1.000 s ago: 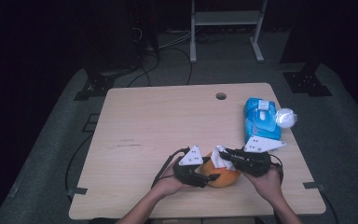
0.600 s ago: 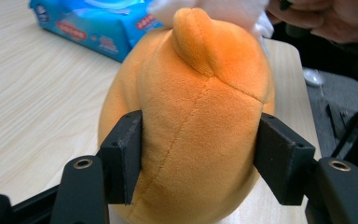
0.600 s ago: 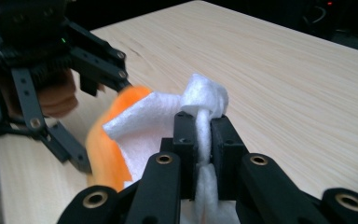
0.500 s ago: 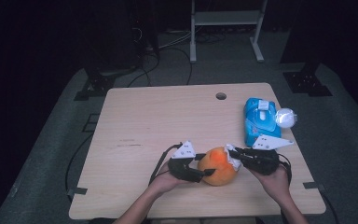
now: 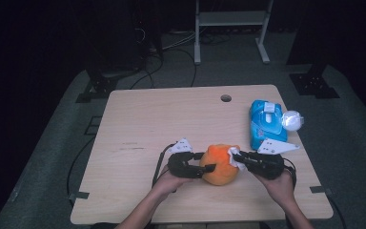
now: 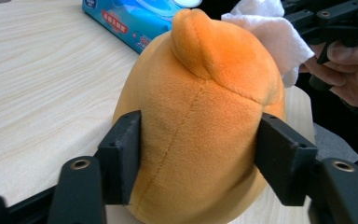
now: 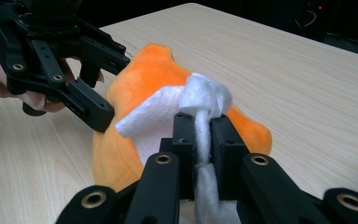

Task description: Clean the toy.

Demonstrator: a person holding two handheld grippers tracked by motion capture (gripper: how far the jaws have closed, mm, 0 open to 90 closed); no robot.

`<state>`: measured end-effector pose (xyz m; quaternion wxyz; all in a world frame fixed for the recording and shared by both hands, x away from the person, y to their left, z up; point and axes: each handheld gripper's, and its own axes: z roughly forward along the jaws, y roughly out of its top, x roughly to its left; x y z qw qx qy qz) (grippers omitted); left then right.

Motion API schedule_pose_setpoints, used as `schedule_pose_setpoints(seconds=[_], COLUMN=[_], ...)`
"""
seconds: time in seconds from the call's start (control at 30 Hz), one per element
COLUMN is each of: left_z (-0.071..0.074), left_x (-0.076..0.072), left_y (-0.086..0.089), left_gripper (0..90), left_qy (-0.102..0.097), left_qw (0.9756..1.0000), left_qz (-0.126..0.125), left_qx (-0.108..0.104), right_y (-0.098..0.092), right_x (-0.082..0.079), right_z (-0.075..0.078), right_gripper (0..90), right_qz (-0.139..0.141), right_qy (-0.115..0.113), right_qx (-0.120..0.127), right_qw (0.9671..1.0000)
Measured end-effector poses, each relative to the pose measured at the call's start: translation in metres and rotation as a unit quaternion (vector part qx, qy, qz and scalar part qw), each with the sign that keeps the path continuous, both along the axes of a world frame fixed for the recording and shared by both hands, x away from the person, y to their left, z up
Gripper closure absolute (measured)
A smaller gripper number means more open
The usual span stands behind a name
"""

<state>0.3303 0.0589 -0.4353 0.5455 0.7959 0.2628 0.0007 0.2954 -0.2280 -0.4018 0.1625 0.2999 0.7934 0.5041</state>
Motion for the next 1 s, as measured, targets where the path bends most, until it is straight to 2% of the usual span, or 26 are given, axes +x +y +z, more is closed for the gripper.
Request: schedule_pose_setpoints(seconds=[0.1, 0.17, 0.27, 0.33, 0.4, 0.47, 0.57, 0.63, 0.7, 0.73, 0.77, 0.8, 0.83, 0.87, 0.9, 0.93, 0.97, 1.0], left_z=[0.004, 0.006, 0.007, 0.007, 0.008, 0.008, 0.009, 0.009, 0.011, 0.012, 0.012, 0.011, 0.011, 0.012, 0.012, 0.012, 0.011, 0.011], left_x=[0.001, 0.001, 0.0, -0.002, -0.006, -0.012, -0.021, -0.027, -0.035, -0.04, -0.043, -0.049, -0.053, -0.055, -0.057, -0.058, -0.058, -0.057], left_y=[0.0, 0.001, 0.003, 0.003, 0.0, -0.006, -0.014, -0.02, -0.026, -0.03, -0.033, -0.039, -0.041, -0.044, -0.045, -0.045, -0.044, -0.043], left_gripper=[18.9, 18.2, 27.0, 32.7, 35.0, 36.3, 36.6, 36.6, 36.6, 36.7, 36.8, 36.8, 36.7, 36.3, 35.9, 35.7, 35.5, 35.0], left_qy=[0.007, 0.006, -0.005, -0.012, -0.024, -0.041, -0.07, -0.095, -0.125, -0.143, -0.155, -0.176, -0.187, -0.198, -0.204, -0.206, -0.206, -0.206], left_qw=[0.9997, 0.9995, 0.9997, 0.9997, 0.9995, 0.9988, 0.9967, 0.994, 0.989, 0.985, 0.982, 0.9762, 0.9724, 0.9682, 0.9657, 0.9645, 0.964, 0.963], left_qz=[-0.007, -0.006, -0.007, -0.013, -0.018, -0.026, -0.036, -0.046, -0.06, -0.073, -0.084, -0.097, -0.104, -0.111, -0.115, -0.119, -0.125, -0.133], left_qx=[-0.021, -0.03, -0.024, -0.019, -0.011, -0.001, 0.016, 0.031, 0.051, 0.063, 0.069, 0.082, 0.093, 0.106, 0.112, 0.115, 0.112, 0.111], right_y=[0.007, 0.014, 0.021, 0.017, 0.008, -0.002, -0.014, -0.019, -0.023, -0.025, -0.025, -0.024, -0.018, -0.014, -0.008, -0.004, -0.003, -0.004], right_x=[-0.003, -0.007, -0.012, -0.008, -0.003, 0.002, 0.007, 0.009, 0.011, 0.012, 0.012, 0.012, 0.011, 0.01, 0.008, 0.006, 0.005, 0.006], right_z=[0.001, 0.002, 0.003, 0.003, 0.002, 0.0, -0.004, -0.005, -0.006, -0.006, -0.005, -0.005, -0.004, -0.003, -0.002, -0.001, 0.0, 0.001], right_gripper=[80.9, 80.8, 80.7, 80.8, 80.8, 80.8, 80.8, 80.7, 80.8, 80.8, 80.9, 81.1, 81.1, 81.1, 81.3, 81.4, 81.4, 81.4], right_qz=[0.012, 0.034, 0.047, 0.047, 0.035, 0.017, 0.0, -0.004, -0.01, -0.007, -0.001, 0.007, 0.031, 0.041, 0.048, 0.053, 0.058, 0.063], right_qy=[-0.007, -0.008, -0.02, -0.013, 0.0, 0.005, 0.021, 0.027, 0.033, 0.036, 0.042, 0.047, 0.058, 0.059, 0.054, 0.053, 0.052, 0.058], right_qx=[0.0, 0.007, -0.004, 0.001, 0.013, 0.013, 0.025, 0.021, 0.024, 0.028, 0.031, 0.031, 0.026, 0.016, 0.003, -0.005, -0.005, 0.007], right_qw=[0.9999, 0.9994, 0.9987, 0.9988, 0.9993, 0.9998, 0.9995, 0.9994, 0.9991, 0.9989, 0.9986, 0.9984, 0.9975, 0.9973, 0.9974, 0.9972, 0.997, 0.9963])
